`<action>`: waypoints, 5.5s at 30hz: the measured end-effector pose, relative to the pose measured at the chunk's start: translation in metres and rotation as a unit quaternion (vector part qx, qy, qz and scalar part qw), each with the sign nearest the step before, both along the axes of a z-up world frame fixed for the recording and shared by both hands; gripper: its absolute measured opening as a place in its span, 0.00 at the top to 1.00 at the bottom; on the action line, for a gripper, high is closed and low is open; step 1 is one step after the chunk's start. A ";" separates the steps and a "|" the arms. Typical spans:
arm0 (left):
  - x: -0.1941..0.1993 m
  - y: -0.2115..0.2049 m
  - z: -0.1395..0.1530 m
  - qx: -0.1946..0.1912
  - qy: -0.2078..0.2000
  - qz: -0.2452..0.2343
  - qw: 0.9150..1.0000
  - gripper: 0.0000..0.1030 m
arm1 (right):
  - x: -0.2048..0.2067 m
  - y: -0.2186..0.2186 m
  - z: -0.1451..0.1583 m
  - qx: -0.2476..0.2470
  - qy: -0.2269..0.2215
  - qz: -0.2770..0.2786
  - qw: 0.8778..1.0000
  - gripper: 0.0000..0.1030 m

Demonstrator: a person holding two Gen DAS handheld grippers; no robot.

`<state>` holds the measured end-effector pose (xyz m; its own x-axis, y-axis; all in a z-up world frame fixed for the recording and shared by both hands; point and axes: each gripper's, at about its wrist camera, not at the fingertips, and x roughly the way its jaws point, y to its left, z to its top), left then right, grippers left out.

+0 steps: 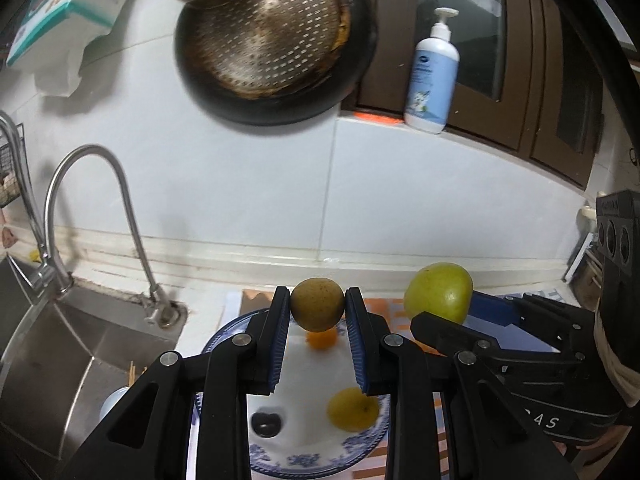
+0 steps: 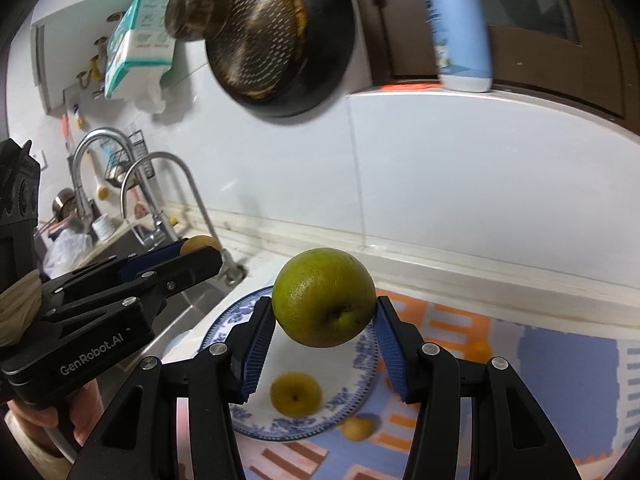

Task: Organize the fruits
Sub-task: 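Carry the yellow fruit and green apple onto the plate and open both tools, then grasp an orange with the left tool while the right tool grasps another orange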

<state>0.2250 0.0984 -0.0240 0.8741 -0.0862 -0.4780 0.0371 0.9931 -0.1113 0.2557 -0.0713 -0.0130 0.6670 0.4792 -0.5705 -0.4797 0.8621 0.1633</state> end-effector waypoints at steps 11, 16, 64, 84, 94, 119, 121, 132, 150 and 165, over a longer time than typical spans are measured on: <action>0.005 0.029 -0.025 0.003 0.031 0.021 0.999 0.73 | 0.022 0.038 -0.029 -0.032 0.042 0.037 0.998 0.50; 0.015 0.040 -0.040 0.004 0.049 0.017 0.999 0.73 | 0.037 0.054 -0.049 -0.052 0.068 0.052 0.995 0.50; 0.022 0.025 -0.050 0.035 0.109 -0.022 0.993 0.48 | 0.040 0.041 -0.055 -0.071 0.088 0.048 0.992 0.45; -0.014 -0.049 -0.019 0.054 0.046 -0.082 0.994 0.36 | -0.018 -0.047 -0.001 -0.078 -0.024 -0.048 0.996 0.37; -0.005 -0.081 -0.022 0.105 0.023 -0.160 0.981 0.36 | -0.020 -0.077 -0.011 -0.102 -0.017 -0.073 0.992 0.37; 0.077 -0.115 -0.063 0.211 0.101 -0.368 0.900 0.39 | 0.019 -0.061 -0.076 -0.169 0.080 0.001 0.982 0.37; 0.083 -0.118 -0.067 0.217 0.111 -0.378 0.893 0.41 | 0.023 -0.061 -0.082 -0.173 0.089 0.003 0.981 0.37; 0.107 -0.126 -0.089 0.220 0.166 -0.420 0.865 0.49 | 0.042 -0.065 -0.108 -0.171 0.116 0.014 0.978 0.38; 0.124 -0.142 -0.101 0.225 0.186 -0.440 0.849 0.61 | 0.052 -0.066 -0.118 -0.154 0.119 0.044 0.980 0.58; 0.107 -0.142 -0.091 0.203 0.179 -0.399 0.876 0.63 | 0.033 -0.085 -0.099 -0.122 0.121 -0.019 0.985 0.58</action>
